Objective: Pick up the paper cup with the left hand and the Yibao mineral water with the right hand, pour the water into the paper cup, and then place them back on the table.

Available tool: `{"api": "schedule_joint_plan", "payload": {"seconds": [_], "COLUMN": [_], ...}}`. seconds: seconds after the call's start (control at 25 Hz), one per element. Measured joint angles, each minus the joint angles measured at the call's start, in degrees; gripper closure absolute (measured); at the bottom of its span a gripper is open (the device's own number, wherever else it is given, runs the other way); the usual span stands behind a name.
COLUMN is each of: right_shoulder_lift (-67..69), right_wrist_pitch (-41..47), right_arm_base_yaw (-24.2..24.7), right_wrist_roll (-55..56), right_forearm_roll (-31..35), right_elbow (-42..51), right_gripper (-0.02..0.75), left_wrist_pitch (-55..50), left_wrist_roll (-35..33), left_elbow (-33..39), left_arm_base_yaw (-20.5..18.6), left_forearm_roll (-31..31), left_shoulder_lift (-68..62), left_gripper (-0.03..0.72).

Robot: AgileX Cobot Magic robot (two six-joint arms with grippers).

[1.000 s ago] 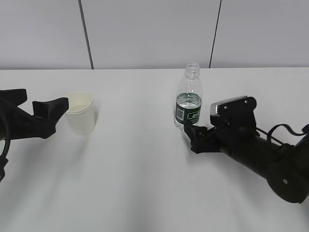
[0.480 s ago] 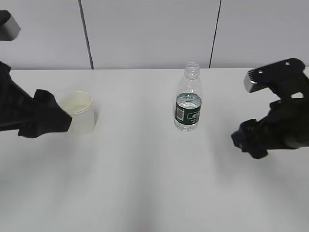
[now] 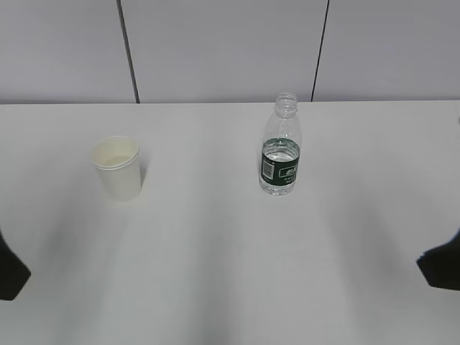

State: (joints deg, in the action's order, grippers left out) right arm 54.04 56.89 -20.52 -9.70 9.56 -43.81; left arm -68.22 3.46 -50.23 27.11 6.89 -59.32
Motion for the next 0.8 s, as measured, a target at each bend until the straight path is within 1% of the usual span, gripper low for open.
{"api": "schedule_joint_plan", "payload": {"seconds": [0.12, 0.24, 0.44, 0.68, 0.8], "right_shoulder_lift": [-6.85, -13.83, -24.48, -33.01, -35.32], "right_wrist_pitch": [4.28, 6.43, 8.54, 8.92, 8.5], "right_arm_base_yaw": [0.0, 0.0, 0.0, 0.0, 0.0], "right_wrist_roll": [-0.24, -0.24, 0.63, 3.49, 4.26], "right_forearm_roll": [-0.56, -0.56, -1.62, -5.78, -8.06], "right_elbow": [0.0, 0.14, 4.67, 11.7, 14.58], "right_gripper": [0.161, 0.162, 0.162, 0.162, 0.162], "left_wrist_pitch": [-1.82, -2.91, -3.32, -3.68, -1.55], "left_wrist_roll": [0.07, 0.07, -0.67, -2.57, -2.74], "left_elbow": [0.0, 0.0, 1.02, 9.02, 13.96], "left_arm_base_yaw": [0.0, 0.0, 0.0, 0.0, 0.0], "left_forearm_roll": [-0.77, -1.26, -3.16, -3.83, -4.02], "left_shoulder_lift": [5.47, 11.25, 20.87, 30.98, 34.57], "left_gripper": [0.115, 0.115, 0.116, 0.116, 0.116]}}
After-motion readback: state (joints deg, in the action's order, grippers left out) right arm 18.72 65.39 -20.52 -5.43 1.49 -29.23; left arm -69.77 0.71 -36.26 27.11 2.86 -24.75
